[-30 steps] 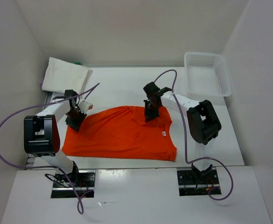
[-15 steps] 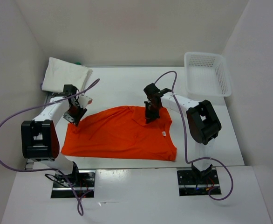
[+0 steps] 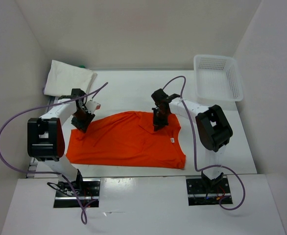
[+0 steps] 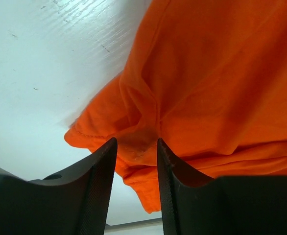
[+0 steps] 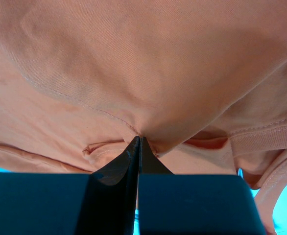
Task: Fold and stack the t-shirts
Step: Grap the side of the flattened tshirt furthest away from the robot with both arms, then fold the other side of the tshirt into a rectangle
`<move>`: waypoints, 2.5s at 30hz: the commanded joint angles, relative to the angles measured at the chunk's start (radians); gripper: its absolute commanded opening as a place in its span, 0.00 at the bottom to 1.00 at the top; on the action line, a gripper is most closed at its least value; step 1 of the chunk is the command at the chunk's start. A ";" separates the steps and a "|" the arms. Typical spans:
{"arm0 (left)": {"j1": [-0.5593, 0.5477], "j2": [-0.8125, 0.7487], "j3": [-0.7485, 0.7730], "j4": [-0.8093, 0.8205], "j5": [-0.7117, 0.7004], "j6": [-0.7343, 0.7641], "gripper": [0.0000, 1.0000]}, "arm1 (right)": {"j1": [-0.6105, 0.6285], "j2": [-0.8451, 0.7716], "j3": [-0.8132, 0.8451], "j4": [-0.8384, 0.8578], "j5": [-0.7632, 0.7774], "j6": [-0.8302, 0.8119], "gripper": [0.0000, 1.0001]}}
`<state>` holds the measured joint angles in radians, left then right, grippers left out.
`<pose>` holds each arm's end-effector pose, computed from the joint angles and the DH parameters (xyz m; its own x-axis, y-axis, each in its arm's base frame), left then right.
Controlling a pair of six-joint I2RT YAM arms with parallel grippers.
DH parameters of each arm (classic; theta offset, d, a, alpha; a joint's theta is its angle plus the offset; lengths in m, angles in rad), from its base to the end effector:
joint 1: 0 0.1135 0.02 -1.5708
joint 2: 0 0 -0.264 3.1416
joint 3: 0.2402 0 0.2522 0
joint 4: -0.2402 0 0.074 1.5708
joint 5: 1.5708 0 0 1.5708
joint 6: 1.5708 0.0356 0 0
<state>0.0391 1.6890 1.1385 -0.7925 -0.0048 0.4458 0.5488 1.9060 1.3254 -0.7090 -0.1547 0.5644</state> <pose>0.3158 0.0125 0.1919 -0.8956 0.3965 -0.2017 0.3835 0.9179 0.1016 0.3170 0.2002 0.1737 -0.9877 0.0155 -0.1553 -0.0279 0.9615 0.2735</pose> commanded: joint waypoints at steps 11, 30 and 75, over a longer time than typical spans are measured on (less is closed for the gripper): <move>-0.002 0.040 -0.013 -0.056 -0.049 0.021 0.08 | -0.015 -0.041 0.003 0.016 0.021 0.002 0.00; -0.051 0.009 0.147 0.435 -0.563 0.226 0.00 | -0.274 -0.053 0.367 -0.078 0.055 -0.158 0.00; -0.081 -0.302 -0.421 0.558 -0.586 0.400 0.00 | -0.107 -0.763 -0.435 -0.092 -0.287 0.140 0.00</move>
<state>-0.0338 1.3796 0.7242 -0.2691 -0.5659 0.8391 0.4171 1.1790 0.9470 -0.8093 -0.3641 0.6601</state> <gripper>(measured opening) 0.009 0.001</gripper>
